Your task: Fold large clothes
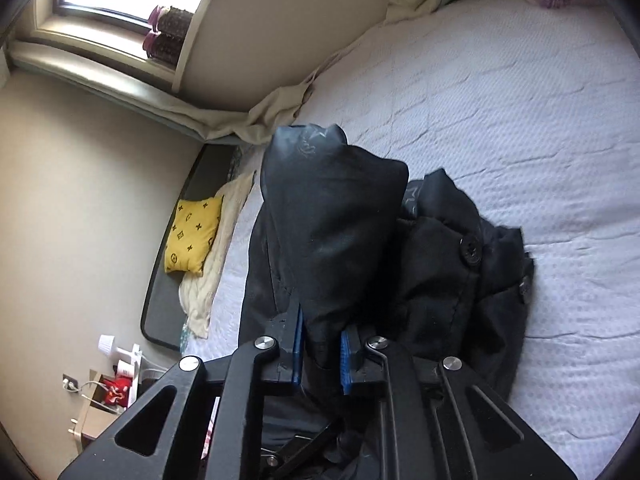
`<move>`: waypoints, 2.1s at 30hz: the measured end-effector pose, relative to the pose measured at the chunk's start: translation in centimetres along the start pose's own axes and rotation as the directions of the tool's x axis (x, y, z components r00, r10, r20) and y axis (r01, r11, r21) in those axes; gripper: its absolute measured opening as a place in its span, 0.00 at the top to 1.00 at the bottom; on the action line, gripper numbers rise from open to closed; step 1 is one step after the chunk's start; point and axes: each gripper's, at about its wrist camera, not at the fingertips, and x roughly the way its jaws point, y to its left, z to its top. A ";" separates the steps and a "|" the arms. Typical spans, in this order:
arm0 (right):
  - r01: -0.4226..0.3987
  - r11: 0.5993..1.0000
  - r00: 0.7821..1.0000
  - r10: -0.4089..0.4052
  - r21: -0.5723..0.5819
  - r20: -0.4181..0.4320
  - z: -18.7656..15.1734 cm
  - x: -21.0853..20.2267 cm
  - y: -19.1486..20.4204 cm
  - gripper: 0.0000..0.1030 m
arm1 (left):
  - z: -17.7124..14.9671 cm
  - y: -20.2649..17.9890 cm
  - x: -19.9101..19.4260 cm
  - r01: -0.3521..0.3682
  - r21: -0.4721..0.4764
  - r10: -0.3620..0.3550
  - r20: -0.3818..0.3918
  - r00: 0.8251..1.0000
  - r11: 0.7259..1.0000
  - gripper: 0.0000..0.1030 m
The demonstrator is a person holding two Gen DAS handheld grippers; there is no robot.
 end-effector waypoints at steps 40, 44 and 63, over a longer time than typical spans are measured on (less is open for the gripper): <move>0.338 0.941 0.941 -0.338 -0.027 0.004 -2.7 0.8 -3.0 0.91 | -6.7 14.8 -0.3 0.245 -0.550 -0.342 -0.078 0.937 0.798 0.54; 0.416 0.907 0.909 -0.415 -0.064 0.024 -3.0 0.3 -1.3 0.83 | -6.8 13.3 -0.1 0.174 -0.493 -0.262 -0.116 0.958 0.853 0.54; 0.637 0.741 0.771 -0.605 -0.212 0.201 -9.1 2.0 6.4 0.92 | -7.4 10.9 -0.5 0.124 -0.448 -0.198 -0.123 0.972 0.885 0.54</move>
